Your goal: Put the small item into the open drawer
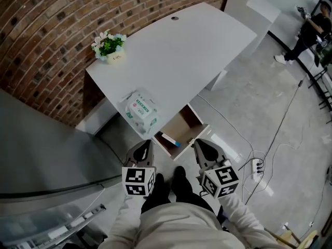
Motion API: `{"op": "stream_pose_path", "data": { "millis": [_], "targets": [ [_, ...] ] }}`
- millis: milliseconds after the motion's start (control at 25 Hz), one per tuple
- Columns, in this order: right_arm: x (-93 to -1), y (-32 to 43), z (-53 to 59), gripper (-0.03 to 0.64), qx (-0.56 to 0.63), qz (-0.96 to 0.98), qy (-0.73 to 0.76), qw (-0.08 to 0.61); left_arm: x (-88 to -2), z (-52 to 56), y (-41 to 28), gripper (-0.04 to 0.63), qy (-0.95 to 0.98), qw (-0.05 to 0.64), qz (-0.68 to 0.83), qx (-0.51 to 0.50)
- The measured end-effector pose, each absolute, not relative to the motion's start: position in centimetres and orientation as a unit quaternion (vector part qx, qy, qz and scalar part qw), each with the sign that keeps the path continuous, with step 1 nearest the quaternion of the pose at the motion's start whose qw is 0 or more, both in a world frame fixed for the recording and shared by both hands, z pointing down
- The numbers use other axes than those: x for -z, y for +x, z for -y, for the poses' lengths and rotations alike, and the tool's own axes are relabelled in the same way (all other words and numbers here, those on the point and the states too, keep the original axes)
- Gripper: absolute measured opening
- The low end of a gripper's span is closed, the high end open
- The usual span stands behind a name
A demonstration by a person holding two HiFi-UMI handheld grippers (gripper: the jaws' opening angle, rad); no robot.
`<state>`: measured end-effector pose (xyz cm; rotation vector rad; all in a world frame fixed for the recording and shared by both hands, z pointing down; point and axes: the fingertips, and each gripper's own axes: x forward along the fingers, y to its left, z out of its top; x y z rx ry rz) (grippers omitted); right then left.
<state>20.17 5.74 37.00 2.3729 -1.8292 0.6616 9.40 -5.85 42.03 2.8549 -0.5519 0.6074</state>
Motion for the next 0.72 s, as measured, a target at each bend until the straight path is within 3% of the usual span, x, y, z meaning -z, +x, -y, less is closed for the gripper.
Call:
{"op": "stream_pose_path", "data": {
  "millis": [720],
  "targets": [
    [-34.3, 21.6, -8.5, 0.026, -0.177, 0.567, 0.804, 0.026, -39.5, 5.2, 10.1, 0.017, 0.966, 0.069, 0.173, -0.179]
  ]
}}
